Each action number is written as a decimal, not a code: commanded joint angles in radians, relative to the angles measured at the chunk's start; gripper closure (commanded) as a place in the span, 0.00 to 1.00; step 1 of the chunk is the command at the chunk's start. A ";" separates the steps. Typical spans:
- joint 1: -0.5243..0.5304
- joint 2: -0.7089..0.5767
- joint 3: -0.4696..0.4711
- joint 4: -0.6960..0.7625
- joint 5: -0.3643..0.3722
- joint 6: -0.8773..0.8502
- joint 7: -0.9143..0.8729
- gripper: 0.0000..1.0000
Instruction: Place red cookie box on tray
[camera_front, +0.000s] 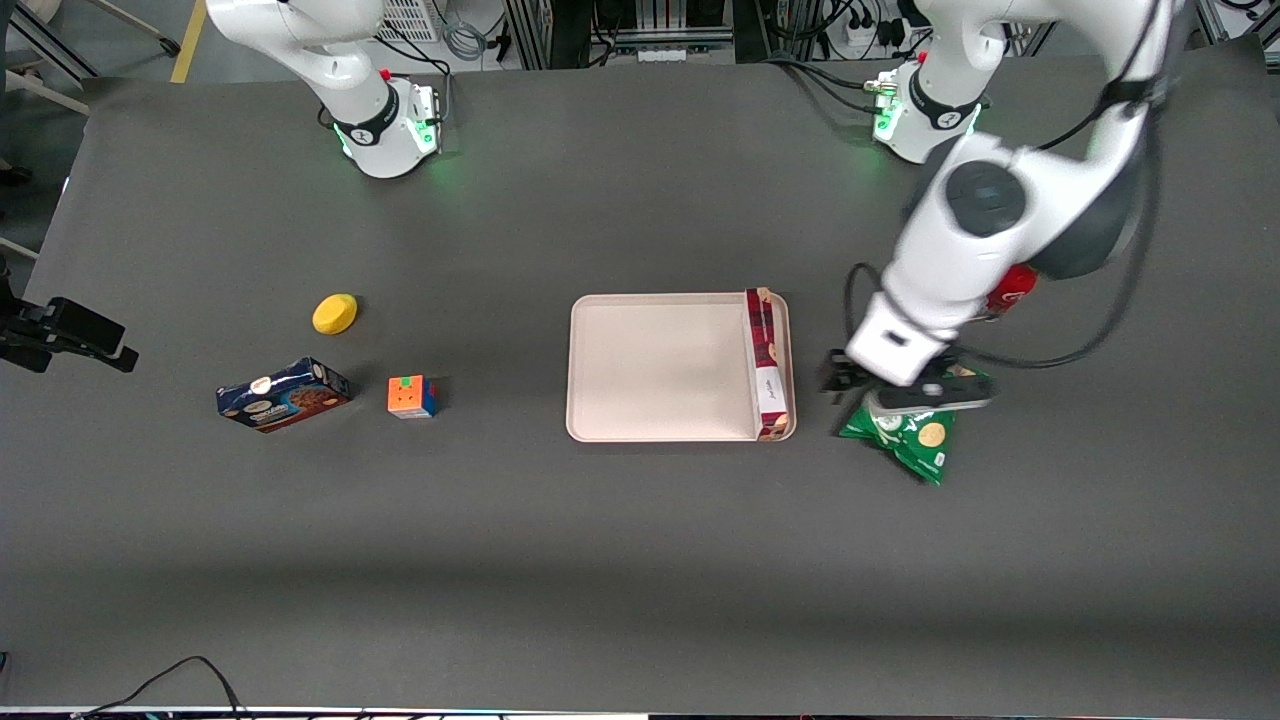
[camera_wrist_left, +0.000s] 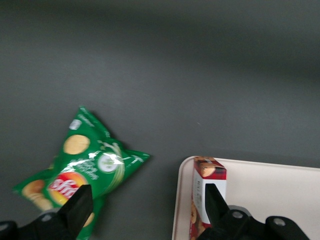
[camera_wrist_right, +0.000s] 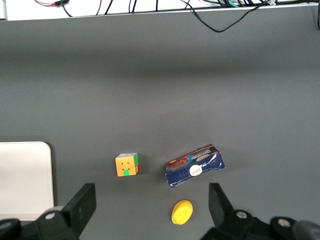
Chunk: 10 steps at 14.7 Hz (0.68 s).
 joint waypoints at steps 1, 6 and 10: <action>0.030 -0.100 0.097 0.096 -0.061 -0.193 0.160 0.00; 0.036 -0.159 0.290 0.289 -0.103 -0.498 0.420 0.00; 0.039 -0.174 0.384 0.362 -0.106 -0.607 0.605 0.00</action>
